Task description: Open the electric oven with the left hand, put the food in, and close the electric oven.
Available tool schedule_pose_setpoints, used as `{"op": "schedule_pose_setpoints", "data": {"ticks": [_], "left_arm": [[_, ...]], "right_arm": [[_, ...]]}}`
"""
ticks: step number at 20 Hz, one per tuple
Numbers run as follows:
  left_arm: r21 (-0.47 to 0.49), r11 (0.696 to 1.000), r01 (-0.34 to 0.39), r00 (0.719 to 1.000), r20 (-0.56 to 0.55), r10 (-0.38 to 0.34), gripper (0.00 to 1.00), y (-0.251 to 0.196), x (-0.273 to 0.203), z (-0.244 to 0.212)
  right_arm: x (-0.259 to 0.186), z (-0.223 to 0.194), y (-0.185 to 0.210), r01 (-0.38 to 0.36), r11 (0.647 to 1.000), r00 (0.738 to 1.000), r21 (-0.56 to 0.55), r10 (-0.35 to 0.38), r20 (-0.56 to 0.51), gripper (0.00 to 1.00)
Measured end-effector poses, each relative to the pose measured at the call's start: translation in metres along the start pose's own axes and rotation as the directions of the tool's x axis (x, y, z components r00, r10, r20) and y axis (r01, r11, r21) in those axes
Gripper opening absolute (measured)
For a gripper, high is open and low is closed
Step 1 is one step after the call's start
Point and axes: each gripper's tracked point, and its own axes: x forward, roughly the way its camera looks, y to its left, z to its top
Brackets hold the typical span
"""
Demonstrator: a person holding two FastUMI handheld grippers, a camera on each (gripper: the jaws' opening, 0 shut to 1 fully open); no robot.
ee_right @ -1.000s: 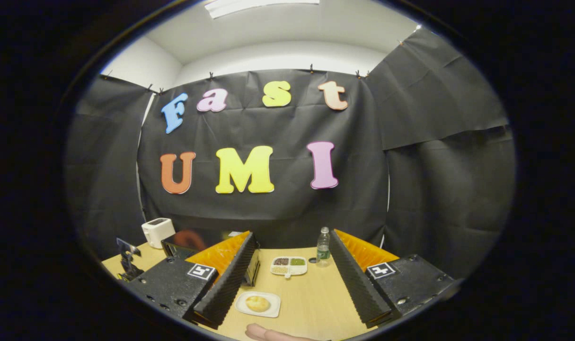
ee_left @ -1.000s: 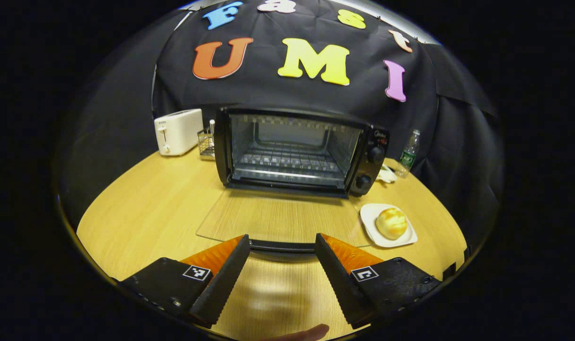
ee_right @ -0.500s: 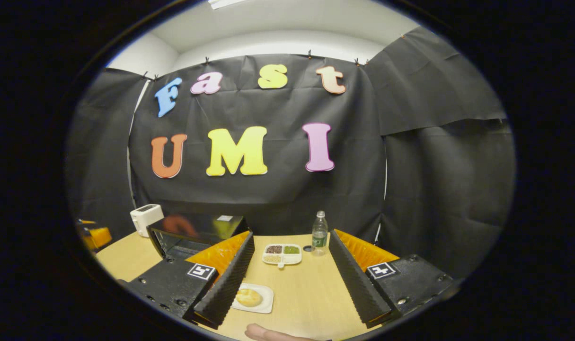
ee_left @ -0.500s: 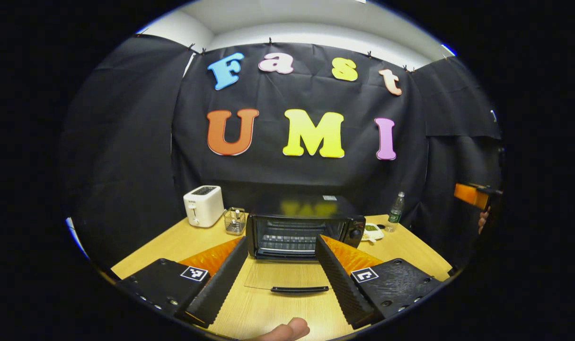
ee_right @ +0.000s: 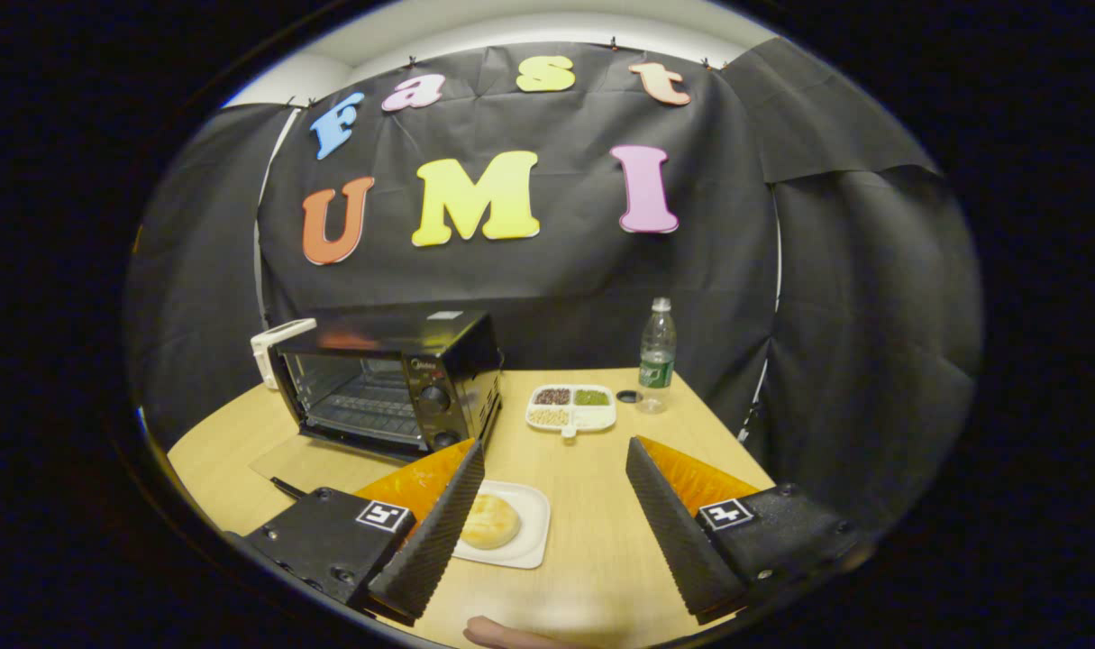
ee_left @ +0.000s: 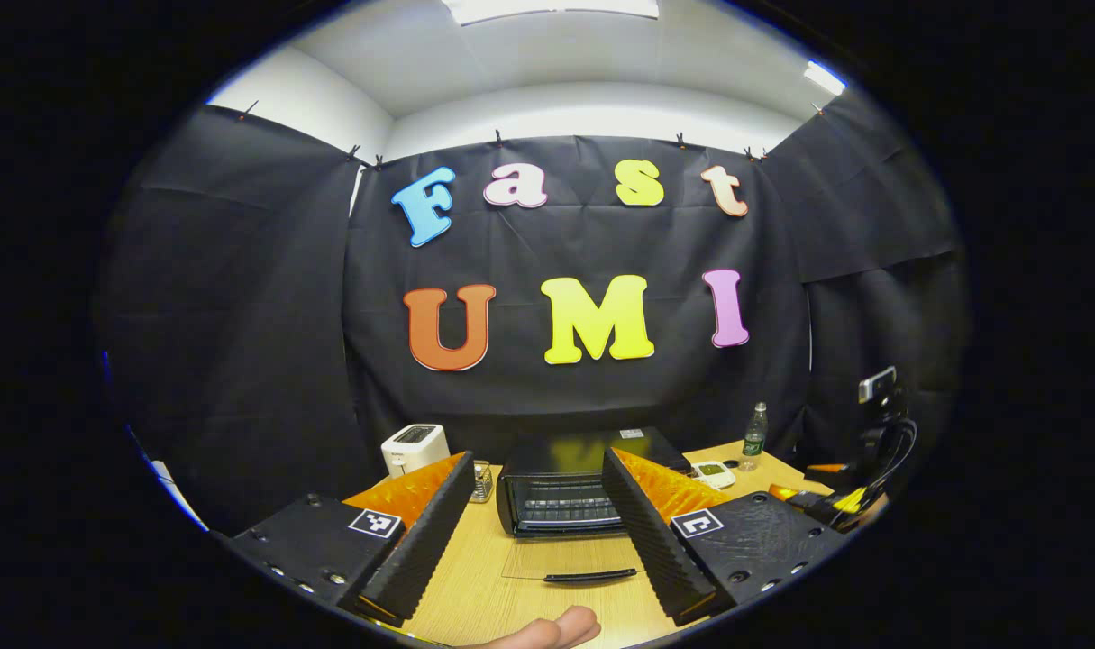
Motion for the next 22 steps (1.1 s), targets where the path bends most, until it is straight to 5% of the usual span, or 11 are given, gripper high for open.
{"op": "schedule_pose_setpoints", "data": {"ticks": [3, 9, 16, 22], "left_arm": [[-0.016, 1.000, -0.003, 1.000, 0.008, 0.003, 0.93, 0.001, -0.016, 0.001], [0.010, 1.000, 0.006, 0.999, 0.047, -0.006, 0.93, 0.003, -0.038, 0.006], [0.005, 1.000, 0.009, 1.000, 0.021, -0.009, 0.93, 0.014, -0.043, -0.005], [-0.005, 1.000, 0.004, 1.000, 0.028, -0.003, 0.93, 0.024, -0.042, -0.002]], "right_arm": [[0.026, -0.047, 0.030, -0.065, 0.998, 0.995, 0.026, 0.067, -0.074, 0.97], [0.067, -0.116, 0.058, -0.081, 0.995, 0.967, 0.058, 0.092, -0.238, 0.97], [0.093, -0.129, 0.063, -0.037, 0.998, 0.955, 0.052, 0.050, -0.291, 1.00], [0.083, -0.108, 0.066, -0.056, 0.984, 0.966, 0.168, 0.096, -0.241, 0.82]]}}
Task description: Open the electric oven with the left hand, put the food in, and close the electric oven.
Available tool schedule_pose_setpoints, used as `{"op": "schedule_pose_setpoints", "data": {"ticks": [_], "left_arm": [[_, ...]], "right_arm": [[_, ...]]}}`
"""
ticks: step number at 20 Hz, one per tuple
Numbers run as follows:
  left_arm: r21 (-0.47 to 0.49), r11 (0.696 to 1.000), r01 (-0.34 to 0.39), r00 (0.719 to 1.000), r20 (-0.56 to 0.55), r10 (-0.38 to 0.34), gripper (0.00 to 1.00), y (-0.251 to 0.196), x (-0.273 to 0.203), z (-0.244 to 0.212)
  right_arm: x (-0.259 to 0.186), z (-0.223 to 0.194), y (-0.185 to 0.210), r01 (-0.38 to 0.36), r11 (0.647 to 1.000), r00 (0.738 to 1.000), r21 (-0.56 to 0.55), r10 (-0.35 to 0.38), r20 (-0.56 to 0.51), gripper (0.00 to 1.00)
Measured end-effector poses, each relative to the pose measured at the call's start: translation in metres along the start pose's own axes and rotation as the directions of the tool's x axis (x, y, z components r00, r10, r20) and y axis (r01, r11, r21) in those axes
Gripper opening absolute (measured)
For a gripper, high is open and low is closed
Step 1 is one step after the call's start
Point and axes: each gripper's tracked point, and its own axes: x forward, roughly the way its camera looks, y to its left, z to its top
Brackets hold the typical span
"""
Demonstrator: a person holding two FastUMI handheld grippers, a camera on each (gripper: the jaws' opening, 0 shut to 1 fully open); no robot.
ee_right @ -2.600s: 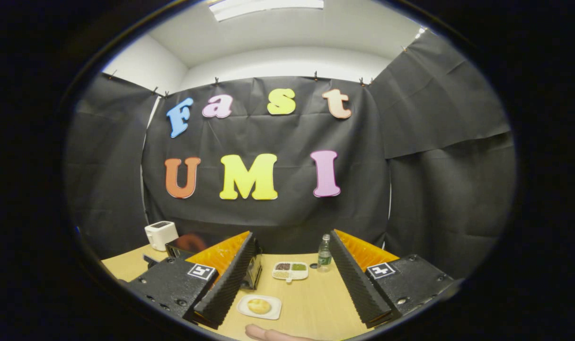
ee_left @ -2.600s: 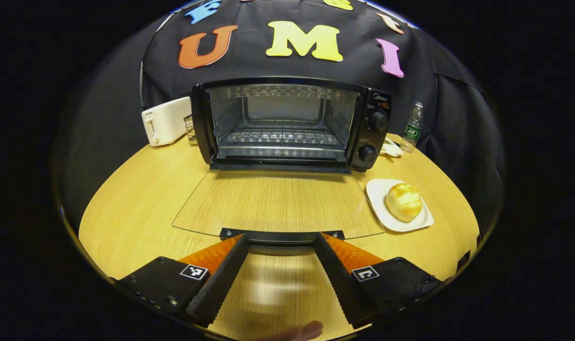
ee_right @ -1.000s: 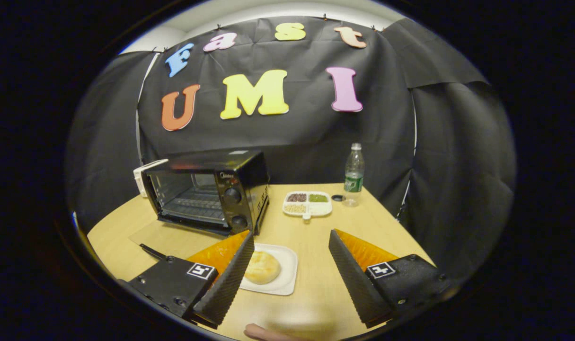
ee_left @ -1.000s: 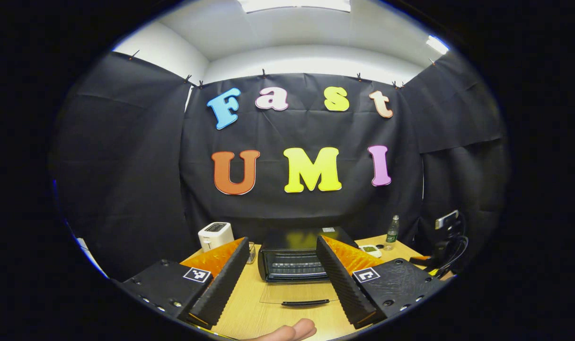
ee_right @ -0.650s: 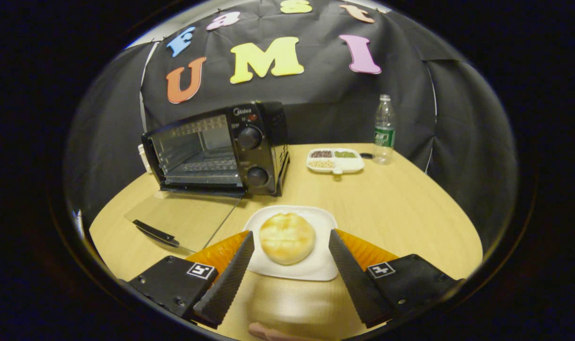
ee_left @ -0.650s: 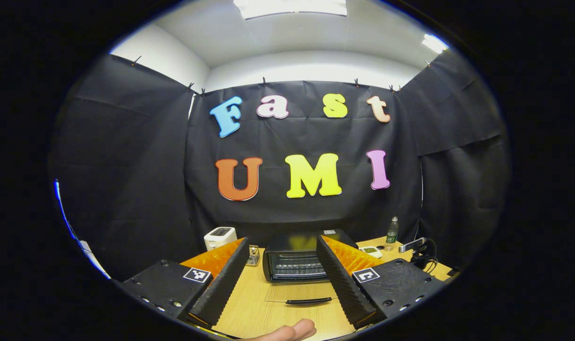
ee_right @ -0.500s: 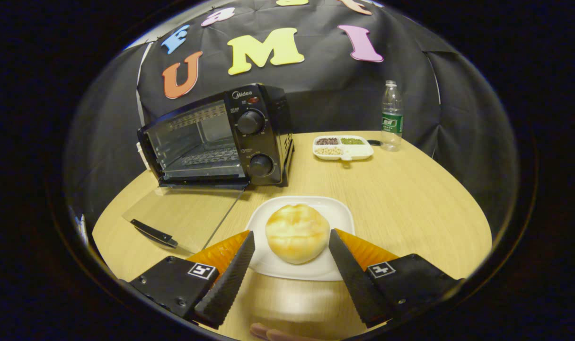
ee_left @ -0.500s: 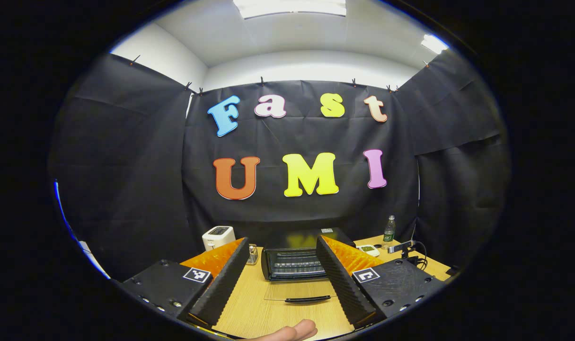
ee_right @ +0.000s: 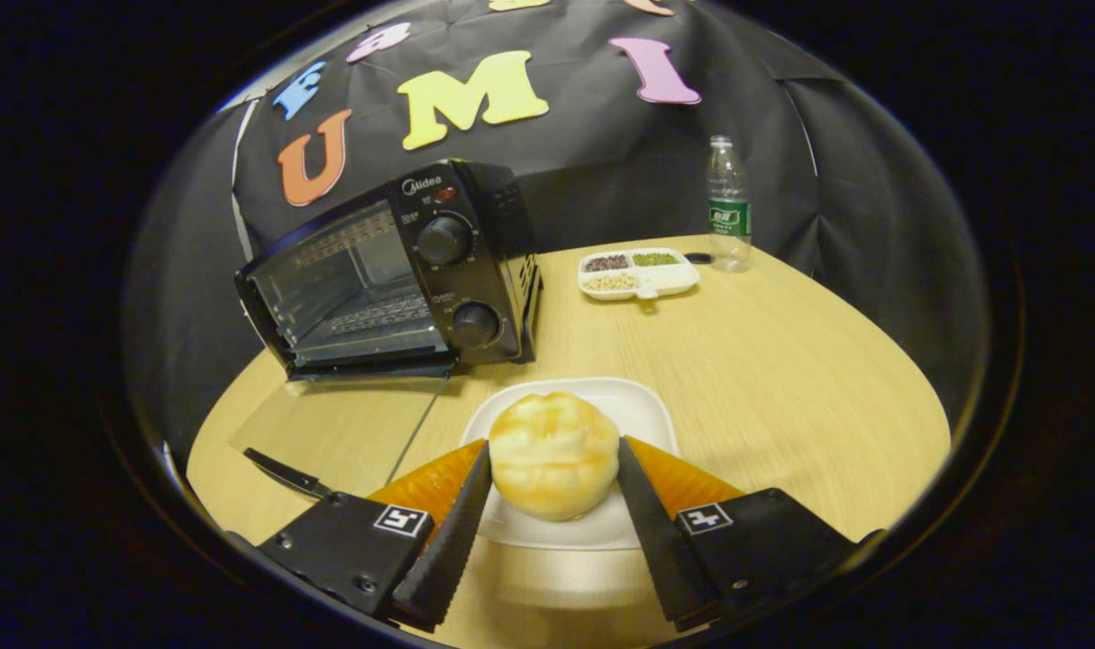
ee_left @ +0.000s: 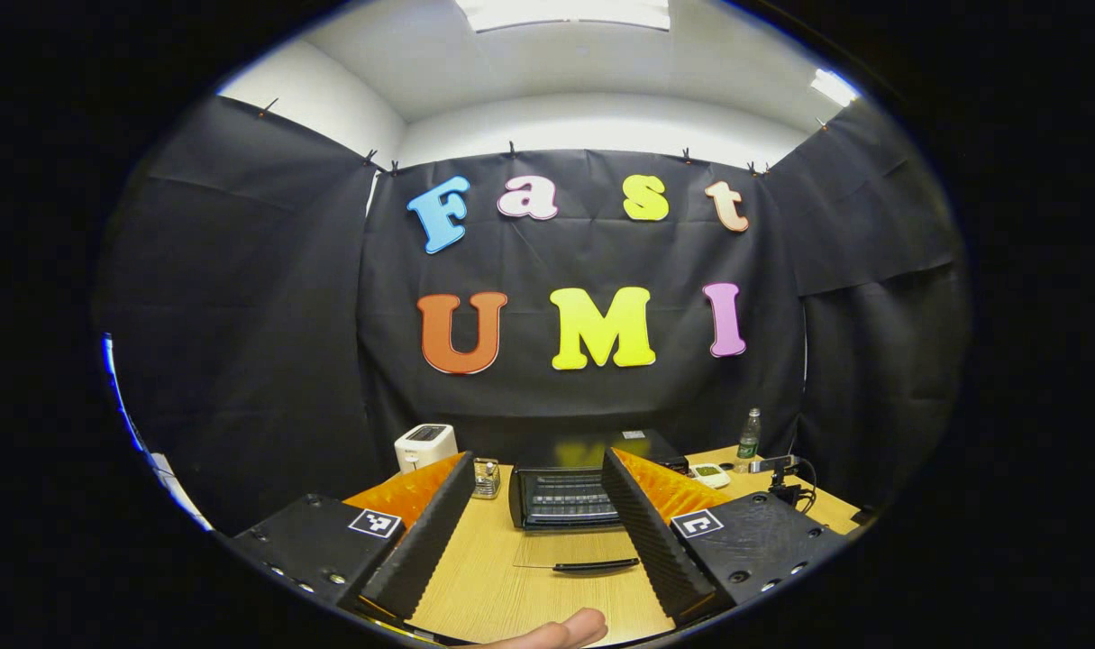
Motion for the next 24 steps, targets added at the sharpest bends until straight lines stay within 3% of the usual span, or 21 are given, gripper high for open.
{"op": "schedule_pose_setpoints", "data": {"ticks": [5, 7, 9, 11, 12, 15, 18, 20, 22, 24], "left_arm": [[0.006, 1.000, 0.029, 1.000, 0.002, -0.029, 0.93, -0.003, 0.000, -0.001], [0.008, 1.000, 0.028, 1.000, 0.003, -0.028, 0.93, 0.001, -0.002, 0.000], [-0.005, 1.000, 0.023, 1.000, 0.001, -0.023, 0.93, 0.006, -0.001, 0.000], [-0.017, 1.000, 0.019, 1.000, 0.005, -0.019, 0.93, 0.010, -0.004, 0.001], [-0.025, 1.000, 0.011, 1.000, 0.013, -0.010, 0.93, 0.014, -0.004, 0.003], [-0.051, 0.999, 0.011, 1.000, 0.018, -0.010, 0.93, 0.021, -0.003, 0.003], [-0.059, 0.998, 0.023, 1.000, -0.001, -0.023, 0.93, 0.028, -0.002, -0.002], [-0.054, 0.998, 0.020, 1.000, -0.016, -0.021, 0.93, 0.036, -0.002, -0.004], [-0.045, 0.999, 0.008, 1.000, -0.021, -0.009, 0.93, 0.045, -0.002, -0.006], [-0.047, 0.999, 0.005, 1.000, -0.028, -0.007, 0.93, 0.049, 0.001, -0.009]], "right_arm": [[-0.030, 0.032, 0.036, -0.113, 0.989, 0.991, 0.093, 0.106, 0.080, 0.82], [-0.037, 0.044, 0.061, -0.184, 0.973, 0.978, 0.140, 0.168, 0.122, 0.86], [-0.039, 0.056, 0.088, -0.267, 0.945, 0.955, 0.190, 0.233, 0.183, 0.82], [-0.037, 0.064, 0.109, -0.312, 0.919, 0.939, 0.239, 0.260, 0.226, 0.85], [-0.033, 0.065, 0.119, -0.321, 0.909, 0.936, 0.265, 0.263, 0.233, 0.81], [-0.013, 0.066, 0.150, -0.337, 0.864, 0.936, 0.374, 0.266, 0.229, 0.86], [0.012, 0.072, 0.171, -0.316, 0.820, 0.945, 0.476, 0.230, 0.230, 0.82], [0.034, 0.073, 0.184, -0.284, 0.824, 0.956, 0.491, 0.205, 0.209, 0.87], [0.053, 0.083, 0.193, -0.261, 0.831, 0.961, 0.492, 0.174, 0.216, 0.82], [0.071, 0.093, 0.196, -0.224, 0.858, 0.966, 0.462, 0.133, 0.222, 0.87]]}}
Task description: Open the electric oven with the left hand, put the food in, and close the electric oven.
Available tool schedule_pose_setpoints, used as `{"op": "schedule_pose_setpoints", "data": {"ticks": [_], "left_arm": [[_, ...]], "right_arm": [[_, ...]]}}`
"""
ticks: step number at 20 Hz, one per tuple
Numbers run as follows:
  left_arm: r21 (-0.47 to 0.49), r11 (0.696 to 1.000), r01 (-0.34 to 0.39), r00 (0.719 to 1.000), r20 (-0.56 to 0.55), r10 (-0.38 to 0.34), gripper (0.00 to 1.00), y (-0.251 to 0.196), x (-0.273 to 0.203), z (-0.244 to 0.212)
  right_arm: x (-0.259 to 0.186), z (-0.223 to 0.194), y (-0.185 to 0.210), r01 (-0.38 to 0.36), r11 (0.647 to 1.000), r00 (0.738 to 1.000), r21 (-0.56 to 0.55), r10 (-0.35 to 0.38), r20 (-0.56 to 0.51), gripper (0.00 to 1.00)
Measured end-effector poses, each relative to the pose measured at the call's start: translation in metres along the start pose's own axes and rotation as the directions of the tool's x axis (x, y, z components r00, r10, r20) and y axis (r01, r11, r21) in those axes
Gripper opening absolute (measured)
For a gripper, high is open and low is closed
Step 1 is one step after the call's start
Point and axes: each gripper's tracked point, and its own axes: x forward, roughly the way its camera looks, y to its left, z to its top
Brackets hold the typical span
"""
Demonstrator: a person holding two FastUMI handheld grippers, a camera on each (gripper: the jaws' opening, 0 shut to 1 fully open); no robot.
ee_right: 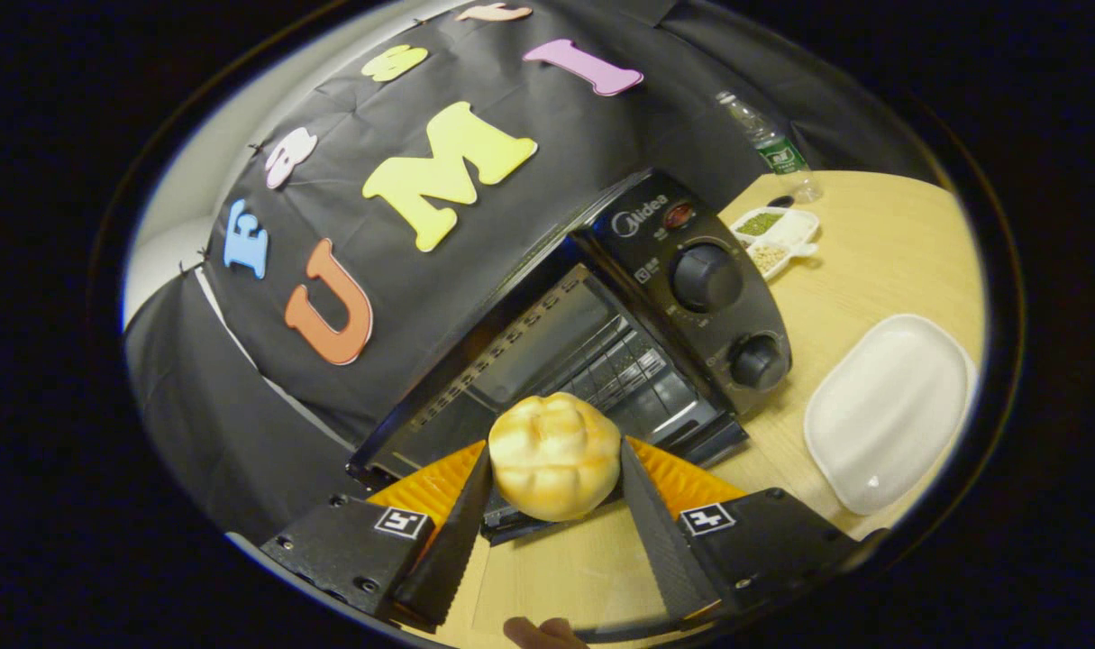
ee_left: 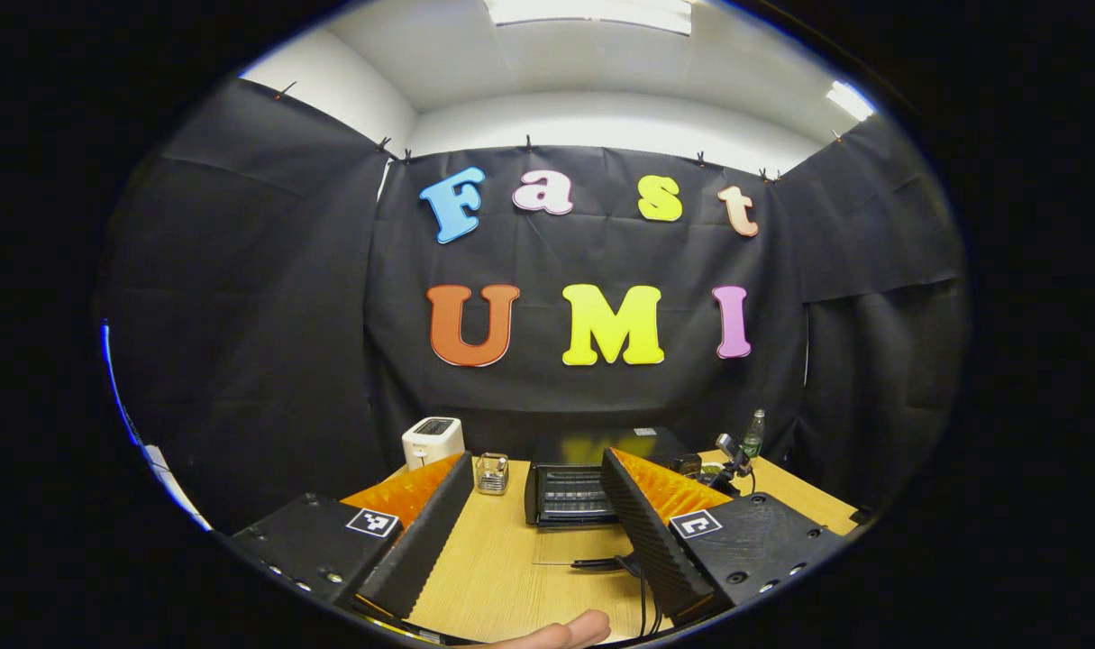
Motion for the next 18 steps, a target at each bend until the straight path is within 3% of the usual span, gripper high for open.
{"op": "schedule_pose_setpoints", "data": {"ticks": [2, 4, 7, 9, 10, 11, 12, 14, 16, 18], "left_arm": [[0.000, 1.000, 0.002, 1.000, -0.011, -0.002, 0.94, 0.003, 0.003, -0.006], [0.008, 1.000, 0.000, 0.999, -0.032, 0.000, 0.93, 0.007, 0.007, -0.013], [0.014, 1.000, -0.001, 0.999, -0.053, 0.001, 0.93, 0.009, 0.012, -0.019], [0.018, 1.000, -0.007, 0.998, -0.056, 0.008, 0.93, 0.013, 0.017, -0.021], [0.014, 1.000, -0.008, 0.998, -0.058, 0.009, 0.93, 0.013, 0.018, -0.022], [0.005, 1.000, -0.006, 0.998, -0.062, 0.006, 0.93, 0.013, 0.018, -0.025], [-0.004, 1.000, 0.002, 0.997, -0.071, -0.002, 0.94, 0.011, 0.019, -0.027], [-0.017, 1.000, 0.017, 0.996, -0.087, -0.018, 0.94, 0.005, 0.019, -0.030], [-0.013, 1.000, 0.015, 0.996, -0.090, -0.016, 0.94, 0.006, 0.021, -0.030], [-0.005, 1.000, 0.016, 0.996, -0.088, -0.016, 0.94, 0.004, 0.019, -0.031]], "right_arm": [[0.024, 0.002, 0.003, 0.028, 0.997, 1.000, -0.067, -0.027, 0.014, 0.82], [0.045, 0.007, 0.005, 0.053, 0.986, 0.998, -0.159, -0.048, 0.036, 0.87], [0.062, 0.011, 0.005, 0.075, 0.954, 0.996, -0.289, -0.055, 0.076, 0.83], [0.067, 0.015, 0.012, 0.056, 0.946, 0.995, -0.318, -0.026, 0.099, 0.88], [0.067, 0.015, 0.010, 0.057, 0.943, 0.994, -0.328, -0.022, 0.109, 0.84], [0.071, 0.014, 0.009, 0.064, 0.937, 0.994, -0.344, -0.027, 0.110, 0.89], [0.075, 0.014, 0.011, 0.060, 0.931, 0.994, -0.360, -0.023, 0.105, 0.84], [0.079, 0.008, 0.010, 0.062, 0.915, 0.996, -0.399, -0.033, 0.079, 0.86], [0.071, 0.007, 0.012, 0.059, 0.900, 0.996, -0.432, -0.027, 0.079, 0.95], [0.057, 0.003, 0.016, 0.028, 0.899, 0.998, -0.437, 0.003, 0.069, 0.96]]}}
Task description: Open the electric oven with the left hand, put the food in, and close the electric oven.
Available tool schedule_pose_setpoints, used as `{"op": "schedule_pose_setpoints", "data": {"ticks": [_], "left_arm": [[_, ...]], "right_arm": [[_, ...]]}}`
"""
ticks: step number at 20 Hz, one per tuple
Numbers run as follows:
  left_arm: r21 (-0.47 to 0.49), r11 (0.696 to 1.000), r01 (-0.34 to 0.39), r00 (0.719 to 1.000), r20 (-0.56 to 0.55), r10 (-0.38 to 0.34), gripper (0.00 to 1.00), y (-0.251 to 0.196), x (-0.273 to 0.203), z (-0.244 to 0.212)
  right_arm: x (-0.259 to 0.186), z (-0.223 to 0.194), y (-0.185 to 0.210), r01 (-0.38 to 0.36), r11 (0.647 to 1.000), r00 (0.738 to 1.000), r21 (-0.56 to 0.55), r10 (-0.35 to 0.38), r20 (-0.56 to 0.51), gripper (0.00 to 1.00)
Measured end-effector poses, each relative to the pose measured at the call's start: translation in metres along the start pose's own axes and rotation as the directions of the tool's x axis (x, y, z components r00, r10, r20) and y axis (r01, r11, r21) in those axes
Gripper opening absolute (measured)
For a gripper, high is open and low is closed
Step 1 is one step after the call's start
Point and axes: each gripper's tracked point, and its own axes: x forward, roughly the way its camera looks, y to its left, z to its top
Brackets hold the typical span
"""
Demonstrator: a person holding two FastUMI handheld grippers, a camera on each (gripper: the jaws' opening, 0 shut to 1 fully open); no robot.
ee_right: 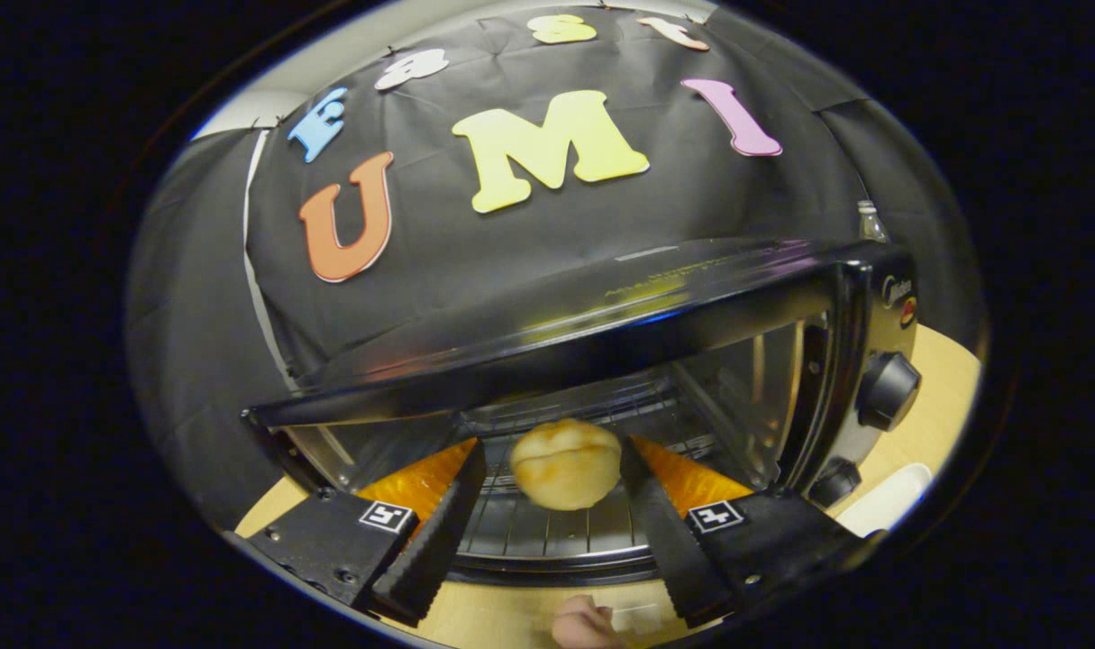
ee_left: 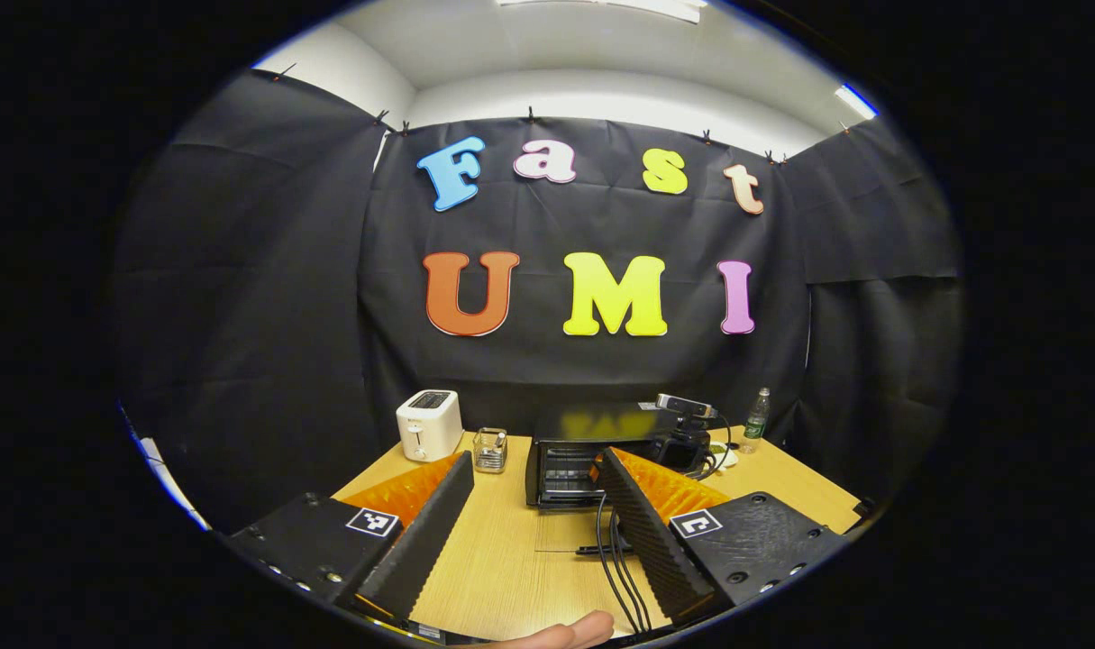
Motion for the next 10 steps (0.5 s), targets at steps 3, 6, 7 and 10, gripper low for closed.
{"op": "schedule_pose_setpoints", "data": {"ticks": [3, 6, 7, 10], "left_arm": [[0.002, 1.000, -0.002, 1.000, -0.008, 0.002, 0.83, -0.002, 0.000, -0.004], [0.004, 1.000, 0.010, 1.000, -0.017, -0.010, 0.93, -0.009, 0.002, -0.008], [0.004, 1.000, 0.015, 1.000, -0.027, -0.015, 0.83, -0.012, 0.003, -0.011], [0.013, 1.000, 0.019, 0.999, -0.051, -0.019, 0.93, -0.019, 0.010, -0.021]], "right_arm": [[-0.024, 0.000, -0.004, -0.008, 1.000, 1.000, -0.008, 0.007, -0.015, 0.96], [-0.057, 0.009, -0.006, -0.036, 0.999, 0.999, -0.007, 0.036, -0.008, 0.94], [-0.068, 0.014, -0.009, -0.042, 0.999, 0.999, -0.005, 0.042, -0.003, 0.97], [-0.101, 0.027, -0.009, -0.094, 0.996, 0.996, 0.003, 0.094, 0.003, 0.94]]}}
